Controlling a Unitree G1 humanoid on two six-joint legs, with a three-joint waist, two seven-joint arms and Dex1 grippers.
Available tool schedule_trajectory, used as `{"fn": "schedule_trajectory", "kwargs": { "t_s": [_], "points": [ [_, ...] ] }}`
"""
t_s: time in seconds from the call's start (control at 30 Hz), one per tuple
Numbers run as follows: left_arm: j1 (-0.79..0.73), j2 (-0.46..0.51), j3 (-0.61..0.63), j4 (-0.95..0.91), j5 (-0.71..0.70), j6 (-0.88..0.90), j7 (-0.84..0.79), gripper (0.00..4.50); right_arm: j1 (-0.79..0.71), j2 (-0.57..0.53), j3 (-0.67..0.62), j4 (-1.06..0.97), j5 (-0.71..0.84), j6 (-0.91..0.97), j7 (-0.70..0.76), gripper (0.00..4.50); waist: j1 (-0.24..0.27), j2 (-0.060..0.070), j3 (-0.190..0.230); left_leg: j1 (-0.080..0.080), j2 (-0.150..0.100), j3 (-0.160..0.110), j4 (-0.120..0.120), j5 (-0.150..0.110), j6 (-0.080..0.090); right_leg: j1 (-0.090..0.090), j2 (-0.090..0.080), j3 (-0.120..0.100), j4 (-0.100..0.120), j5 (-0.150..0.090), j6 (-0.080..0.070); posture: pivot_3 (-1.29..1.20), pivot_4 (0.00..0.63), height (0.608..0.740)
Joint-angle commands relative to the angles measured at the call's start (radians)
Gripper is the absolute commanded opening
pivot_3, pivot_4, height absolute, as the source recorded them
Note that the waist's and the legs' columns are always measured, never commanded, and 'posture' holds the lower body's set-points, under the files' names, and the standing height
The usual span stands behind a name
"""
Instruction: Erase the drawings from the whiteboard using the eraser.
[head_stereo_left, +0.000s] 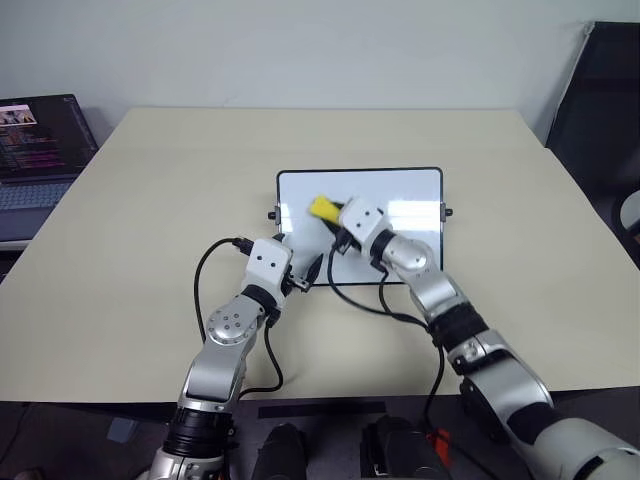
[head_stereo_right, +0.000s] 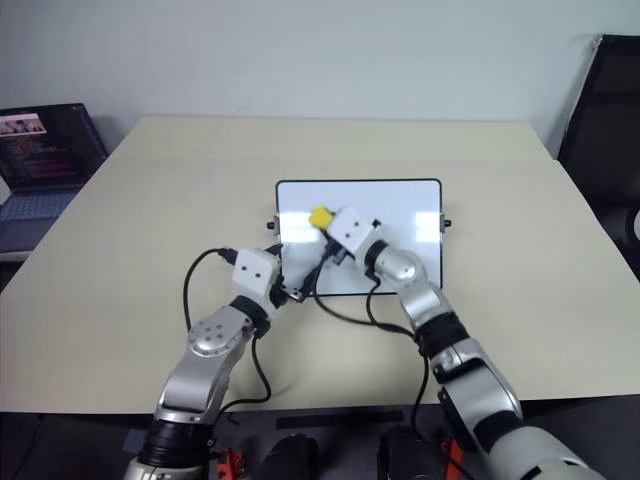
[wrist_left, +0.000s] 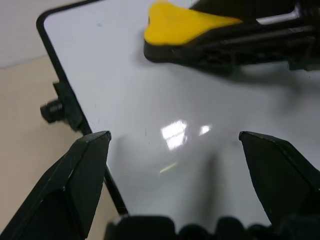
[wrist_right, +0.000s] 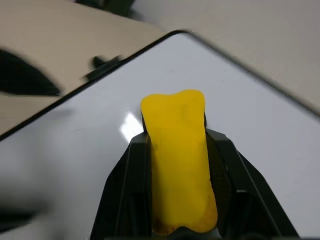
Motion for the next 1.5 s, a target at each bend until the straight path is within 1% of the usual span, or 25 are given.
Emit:
{"fn": "schedule_trajectory", "kwargs": {
  "t_s": [0.03,0.13,0.27,0.33,0.43,0.53,0.63,0.7,0.83,0.9,1.0,1.17,1.37,1.5],
  "points": [
    [-0.016,-0.005,-0.003,-0.061,0.001,0.000,0.008,4.50,0.030,-0.023,-0.024,-0.076,0.018,0.047,0.021,1.12,0.000,0.000,0.000,0.000,0.000,0.000,0.000,0.000,0.000,0.000,0.000,0.000,0.000,0.000,0.000,0.00,0.150,0.740],
    [-0.021,-0.011,-0.011,-0.060,-0.001,-0.001,0.004,4.50,0.058,-0.050,-0.072,-0.154,0.051,0.068,0.006,1.12,0.004,0.000,0.000,0.000,-0.001,0.000,0.001,0.000,0.000,0.000,0.000,0.000,0.000,0.000,0.000,0.00,0.150,0.740],
    [-0.025,-0.019,-0.019,-0.061,-0.022,-0.017,-0.021,4.50,0.117,-0.090,-0.153,-0.325,0.118,0.123,-0.002,1.12,0.005,0.000,0.000,-0.005,-0.001,-0.001,0.000,0.000,0.000,-0.002,0.000,-0.001,-0.002,-0.001,0.001,0.00,0.150,0.740],
    [-0.028,-0.020,-0.027,-0.072,-0.042,-0.017,-0.045,4.50,0.159,-0.115,-0.187,-0.448,0.140,0.179,-0.006,1.12,0.004,0.000,0.000,-0.009,-0.001,0.000,0.000,0.000,0.000,-0.006,0.000,-0.001,-0.002,-0.001,0.002,0.00,0.150,0.740],
    [-0.040,-0.023,-0.052,-0.087,-0.084,-0.017,-0.103,4.50,0.246,-0.164,-0.238,-0.637,0.153,0.287,-0.016,1.12,0.005,0.000,0.000,-0.014,-0.001,-0.001,0.000,-0.001,-0.002,-0.010,0.000,-0.001,-0.002,-0.001,0.002,0.00,0.150,0.740],
    [-0.053,-0.023,-0.069,-0.090,-0.118,-0.016,-0.150,4.50,0.307,-0.194,-0.269,-0.762,0.162,0.378,-0.033,1.12,0.005,0.000,0.000,-0.015,-0.001,-0.001,0.000,-0.001,-0.002,-0.012,0.000,-0.001,-0.002,-0.001,0.002,0.00,0.150,0.740],
    [-0.113,-0.004,-0.123,-0.052,-0.167,-0.032,-0.290,4.50,0.436,-0.248,-0.375,-0.971,0.171,0.549,-0.061,1.12,0.009,0.000,0.000,-0.015,-0.002,-0.001,0.000,-0.001,-0.002,-0.012,0.000,-0.001,-0.001,-0.001,0.002,0.00,0.150,0.740],
    [-0.155,0.005,-0.141,-0.015,-0.196,-0.034,-0.365,4.50,0.498,-0.281,-0.443,-1.065,0.171,0.668,-0.079,1.12,0.009,0.000,0.000,-0.016,-0.003,-0.002,0.000,-0.001,-0.002,-0.012,0.001,-0.002,-0.001,-0.001,0.002,0.00,0.150,0.740],
    [-0.210,0.015,-0.178,0.053,-0.202,-0.057,-0.461,4.50,0.559,-0.321,-0.536,-1.138,0.195,0.853,-0.098,1.12,-0.001,0.000,0.000,-0.015,-0.005,0.002,0.002,-0.001,-0.002,-0.012,0.001,-0.001,-0.001,-0.001,0.004,0.00,0.150,0.740],
    [-0.231,0.017,-0.194,0.089,-0.201,-0.074,-0.500,4.50,0.585,-0.330,-0.571,-1.152,0.208,0.914,-0.106,1.12,-0.003,0.000,0.000,-0.014,-0.004,0.002,0.001,-0.001,-0.002,-0.012,0.001,-0.001,-0.001,-0.001,0.004,0.00,0.150,0.740],
    [-0.260,0.025,-0.227,0.154,-0.189,-0.109,-0.570,4.50,0.621,-0.307,-0.613,-1.153,0.221,0.985,-0.138,1.12,-0.002,0.000,0.000,-0.014,-0.004,0.001,0.001,-0.001,-0.002,-0.012,0.003,-0.001,-0.001,-0.001,0.003,0.00,0.150,0.740],
    [-0.284,0.052,-0.268,0.212,-0.196,-0.128,-0.692,4.50,0.640,-0.250,-0.645,-1.124,0.266,1.054,-0.180,1.12,-0.002,0.000,0.000,-0.015,-0.004,0.002,0.001,-0.001,-0.002,-0.013,0.003,-0.001,-0.001,-0.001,0.003,0.00,0.150,0.740],
    [-0.293,0.050,-0.268,0.229,-0.196,-0.126,-0.726,4.50,0.616,-0.259,-0.652,-1.075,0.289,1.070,-0.196,1.12,-0.001,0.000,0.000,-0.015,-0.004,0.002,0.001,-0.001,-0.002,-0.013,0.003,-0.001,-0.001,-0.001,0.003,0.00,0.150,0.740],
    [-0.285,0.051,-0.267,0.223,-0.188,-0.124,-0.722,4.50,0.604,-0.286,-0.648,-1.030,0.295,1.052,-0.192,1.12,0.000,0.000,0.000,-0.015,-0.004,0.002,0.001,-0.001,-0.002,-0.013,0.003,-0.001,-0.001,-0.001,0.003,0.00,0.150,0.740]
  ]
}}
